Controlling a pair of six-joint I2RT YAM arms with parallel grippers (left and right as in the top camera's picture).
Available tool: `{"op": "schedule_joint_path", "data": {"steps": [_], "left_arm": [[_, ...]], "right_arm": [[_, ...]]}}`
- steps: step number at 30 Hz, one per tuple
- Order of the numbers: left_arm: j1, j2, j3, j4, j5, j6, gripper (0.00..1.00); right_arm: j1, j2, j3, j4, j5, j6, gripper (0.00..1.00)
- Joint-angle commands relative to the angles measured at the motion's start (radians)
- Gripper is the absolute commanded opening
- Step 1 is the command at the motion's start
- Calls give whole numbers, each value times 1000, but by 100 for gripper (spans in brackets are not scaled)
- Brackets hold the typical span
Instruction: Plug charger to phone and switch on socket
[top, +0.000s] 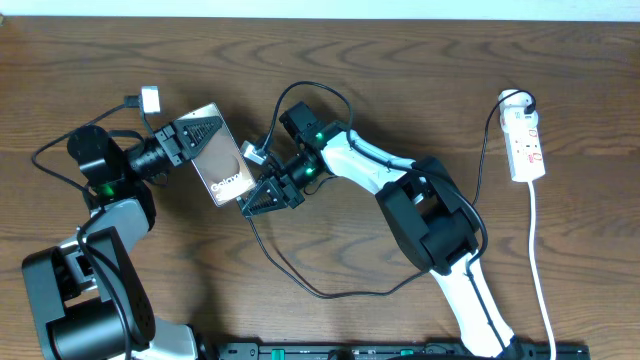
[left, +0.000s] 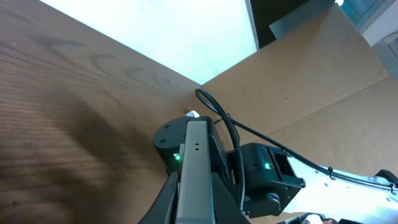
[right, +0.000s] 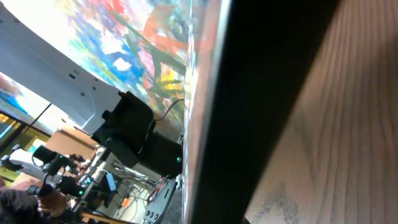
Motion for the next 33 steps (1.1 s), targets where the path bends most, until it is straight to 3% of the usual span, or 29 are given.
{"op": "schedule_joint_path", "data": {"steps": [1,33], "left_arm": [[-63,-9,-15,-6,97,29,7],[-63,-9,-15,-6,96,37,7]], "right_arm": [[23,-10,30,23,-62,27,1],[38,-55,30,23,-63,41,1]]}}
